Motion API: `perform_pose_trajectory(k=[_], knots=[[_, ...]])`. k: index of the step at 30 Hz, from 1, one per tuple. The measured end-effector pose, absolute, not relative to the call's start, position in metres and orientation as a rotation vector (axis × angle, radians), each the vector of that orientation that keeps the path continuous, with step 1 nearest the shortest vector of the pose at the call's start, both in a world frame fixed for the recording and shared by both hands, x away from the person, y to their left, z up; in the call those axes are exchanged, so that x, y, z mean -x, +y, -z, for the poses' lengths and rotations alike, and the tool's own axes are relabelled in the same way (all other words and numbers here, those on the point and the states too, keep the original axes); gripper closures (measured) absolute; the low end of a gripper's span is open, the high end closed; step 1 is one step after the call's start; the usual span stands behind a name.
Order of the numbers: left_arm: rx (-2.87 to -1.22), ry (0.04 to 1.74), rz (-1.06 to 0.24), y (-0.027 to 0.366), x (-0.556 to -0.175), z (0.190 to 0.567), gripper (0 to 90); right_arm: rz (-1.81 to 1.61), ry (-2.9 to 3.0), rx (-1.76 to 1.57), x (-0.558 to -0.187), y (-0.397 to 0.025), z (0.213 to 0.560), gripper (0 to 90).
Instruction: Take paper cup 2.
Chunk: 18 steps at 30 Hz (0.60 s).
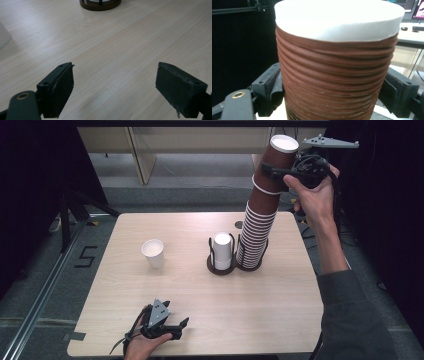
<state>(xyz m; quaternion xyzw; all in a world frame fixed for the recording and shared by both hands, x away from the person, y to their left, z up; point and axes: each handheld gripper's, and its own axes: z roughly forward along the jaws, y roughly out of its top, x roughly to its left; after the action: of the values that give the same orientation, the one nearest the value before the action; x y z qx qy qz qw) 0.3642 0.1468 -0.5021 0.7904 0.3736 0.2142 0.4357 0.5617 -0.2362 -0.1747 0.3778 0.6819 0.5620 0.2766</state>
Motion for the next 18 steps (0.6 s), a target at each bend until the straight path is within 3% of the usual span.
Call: perform_pose_trajectory(k=[10,18], knots=[[-1.961,0.928,-0.528,0.145,-0.365,0.503,14.6,-1.572,1.765,-0.985,-0.540,-0.250,0.152,17.2],[-1.963,0.927,-0.526,0.145,-0.365,0.503,14.6,-1.572,1.769,-0.970,-0.513,-0.278,0.162,17.2]])
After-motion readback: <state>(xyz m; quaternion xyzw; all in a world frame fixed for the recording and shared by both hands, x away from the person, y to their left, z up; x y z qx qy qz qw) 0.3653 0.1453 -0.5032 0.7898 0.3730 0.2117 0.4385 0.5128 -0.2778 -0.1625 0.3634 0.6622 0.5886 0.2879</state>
